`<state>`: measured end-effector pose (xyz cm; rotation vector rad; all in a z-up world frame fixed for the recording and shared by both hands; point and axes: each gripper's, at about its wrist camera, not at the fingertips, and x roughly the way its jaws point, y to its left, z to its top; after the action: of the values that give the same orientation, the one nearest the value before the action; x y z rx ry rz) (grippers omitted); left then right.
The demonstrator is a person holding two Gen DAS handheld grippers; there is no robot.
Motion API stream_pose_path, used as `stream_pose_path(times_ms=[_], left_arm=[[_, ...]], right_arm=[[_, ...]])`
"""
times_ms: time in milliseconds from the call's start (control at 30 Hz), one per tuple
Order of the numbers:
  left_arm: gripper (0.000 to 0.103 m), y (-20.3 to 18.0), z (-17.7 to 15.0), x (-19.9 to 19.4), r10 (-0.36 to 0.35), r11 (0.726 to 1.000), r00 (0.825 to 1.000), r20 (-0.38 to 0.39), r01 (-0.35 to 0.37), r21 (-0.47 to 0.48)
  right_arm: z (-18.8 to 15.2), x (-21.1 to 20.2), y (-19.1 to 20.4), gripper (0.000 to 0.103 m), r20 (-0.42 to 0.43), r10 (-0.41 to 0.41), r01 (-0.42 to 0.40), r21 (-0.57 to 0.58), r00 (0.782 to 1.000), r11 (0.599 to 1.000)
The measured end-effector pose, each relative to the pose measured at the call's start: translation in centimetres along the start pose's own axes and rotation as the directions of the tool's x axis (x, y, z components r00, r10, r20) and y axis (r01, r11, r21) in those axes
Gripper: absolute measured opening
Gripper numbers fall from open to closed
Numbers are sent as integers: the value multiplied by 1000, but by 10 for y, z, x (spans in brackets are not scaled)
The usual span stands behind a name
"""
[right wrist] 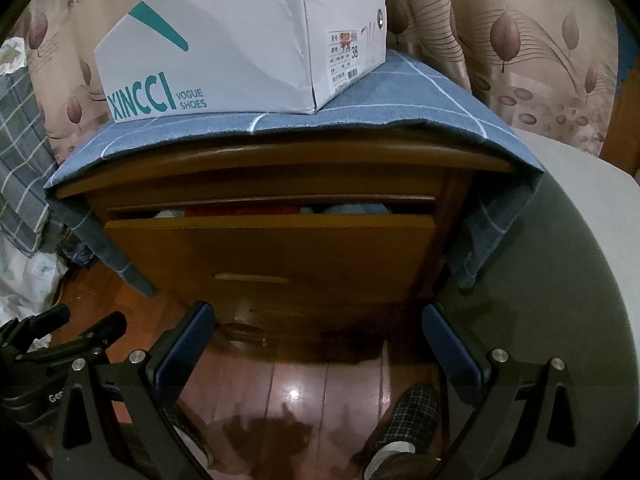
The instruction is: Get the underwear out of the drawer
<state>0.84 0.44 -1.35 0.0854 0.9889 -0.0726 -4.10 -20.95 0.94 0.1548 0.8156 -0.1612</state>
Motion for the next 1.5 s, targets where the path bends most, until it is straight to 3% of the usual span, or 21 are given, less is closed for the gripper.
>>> stream_pose_path(times_ms=[1233,1500], left_arm=[[86,2,0,3,3,1000,1000,-17,-3,-5],[86,11,0,7,-28,998,999,-37,26,-51]], right_arm=[[-2,2,0,102,-14,-5,5,8,1000,1000],[-1,2,-1,102,-19,-5,6,20,1000,1000]])
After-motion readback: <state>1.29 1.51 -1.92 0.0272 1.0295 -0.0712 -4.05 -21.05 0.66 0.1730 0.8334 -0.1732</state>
